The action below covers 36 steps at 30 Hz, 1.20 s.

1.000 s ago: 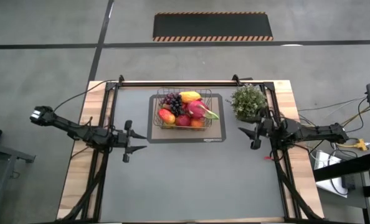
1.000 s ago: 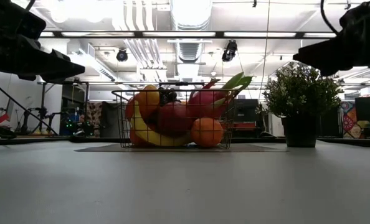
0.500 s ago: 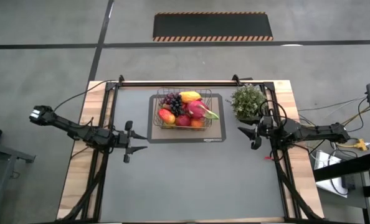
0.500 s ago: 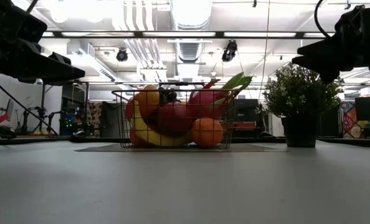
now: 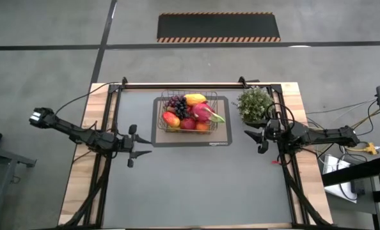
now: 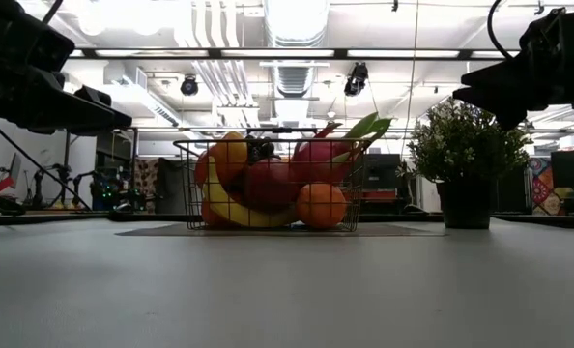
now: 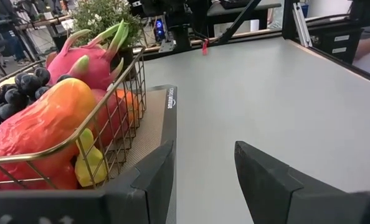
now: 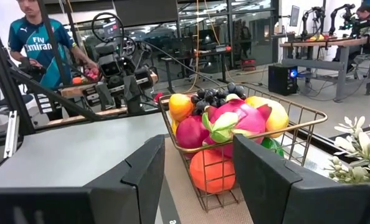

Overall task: Build produce basket
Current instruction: Return to Home Position

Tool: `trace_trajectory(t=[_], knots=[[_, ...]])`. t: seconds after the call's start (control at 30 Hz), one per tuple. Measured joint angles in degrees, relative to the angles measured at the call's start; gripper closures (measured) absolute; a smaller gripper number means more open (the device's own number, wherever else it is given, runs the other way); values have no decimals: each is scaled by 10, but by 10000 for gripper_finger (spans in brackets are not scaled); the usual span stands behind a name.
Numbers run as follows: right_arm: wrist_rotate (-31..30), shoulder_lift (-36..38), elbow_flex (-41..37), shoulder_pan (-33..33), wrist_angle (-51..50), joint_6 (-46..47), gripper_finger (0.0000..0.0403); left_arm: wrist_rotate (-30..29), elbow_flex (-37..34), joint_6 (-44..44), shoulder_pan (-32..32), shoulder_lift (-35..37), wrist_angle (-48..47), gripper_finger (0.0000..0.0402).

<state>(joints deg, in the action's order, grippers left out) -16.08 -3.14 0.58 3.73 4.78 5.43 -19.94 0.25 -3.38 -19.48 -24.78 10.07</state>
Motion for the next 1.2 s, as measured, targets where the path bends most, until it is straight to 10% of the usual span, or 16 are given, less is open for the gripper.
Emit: trace_trajectory(t=[1.2], knots=[[0, 0, 0, 0, 0, 0, 229, 0, 0, 0, 0, -69, -1, 249]])
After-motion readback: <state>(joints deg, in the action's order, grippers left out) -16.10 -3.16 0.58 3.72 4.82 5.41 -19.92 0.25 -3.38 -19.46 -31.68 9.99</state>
